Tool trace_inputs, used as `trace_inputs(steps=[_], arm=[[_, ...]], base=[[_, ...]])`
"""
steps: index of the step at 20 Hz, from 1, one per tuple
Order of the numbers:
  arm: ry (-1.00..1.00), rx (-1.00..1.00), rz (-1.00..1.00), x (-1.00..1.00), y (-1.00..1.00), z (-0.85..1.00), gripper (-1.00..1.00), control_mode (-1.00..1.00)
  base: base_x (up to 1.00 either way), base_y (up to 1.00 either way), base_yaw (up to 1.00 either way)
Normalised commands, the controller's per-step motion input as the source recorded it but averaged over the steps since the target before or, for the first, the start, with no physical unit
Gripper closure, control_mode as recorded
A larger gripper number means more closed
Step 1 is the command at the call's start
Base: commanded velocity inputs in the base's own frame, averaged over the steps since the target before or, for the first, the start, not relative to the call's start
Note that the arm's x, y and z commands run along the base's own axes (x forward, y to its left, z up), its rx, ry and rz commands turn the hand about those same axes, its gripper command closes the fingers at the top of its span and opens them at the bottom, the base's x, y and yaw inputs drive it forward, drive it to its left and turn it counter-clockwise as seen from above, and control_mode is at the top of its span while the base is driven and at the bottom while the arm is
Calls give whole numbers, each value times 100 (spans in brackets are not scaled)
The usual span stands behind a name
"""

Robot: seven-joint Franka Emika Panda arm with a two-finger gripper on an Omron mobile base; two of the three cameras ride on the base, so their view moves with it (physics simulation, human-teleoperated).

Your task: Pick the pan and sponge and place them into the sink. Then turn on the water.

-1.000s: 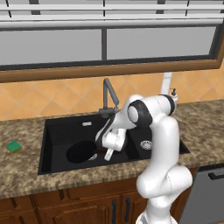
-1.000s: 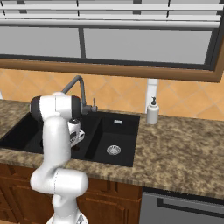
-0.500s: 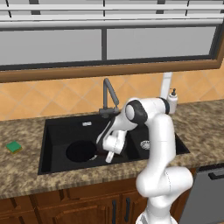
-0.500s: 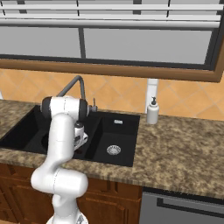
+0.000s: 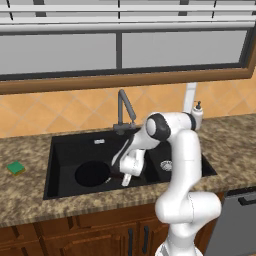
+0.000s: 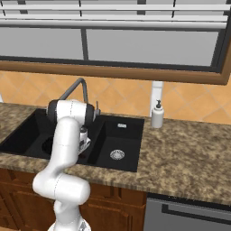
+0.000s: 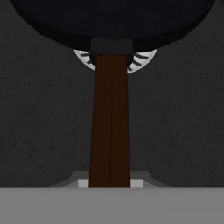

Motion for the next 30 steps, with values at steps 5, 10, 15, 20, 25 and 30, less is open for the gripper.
trace_inputs(steps=[5,10,15,20,25,30], arm=[[1,-2,0,0,0,18,-100,-100],[3,-1,0,6,0,60,-100,-100],[5,0,-2,8,-16,81,-100,-100],[8,1,-5,-1,-36,68,-100,-100],[10,0,-4,-22,-33,66,-100,-100],[7,0,-10,-39,-45,72,-100,-100]], base=[[0,0,0],[0,0,0],[0,0,0],[0,0,0],[0,0,0],[0,0,0]])
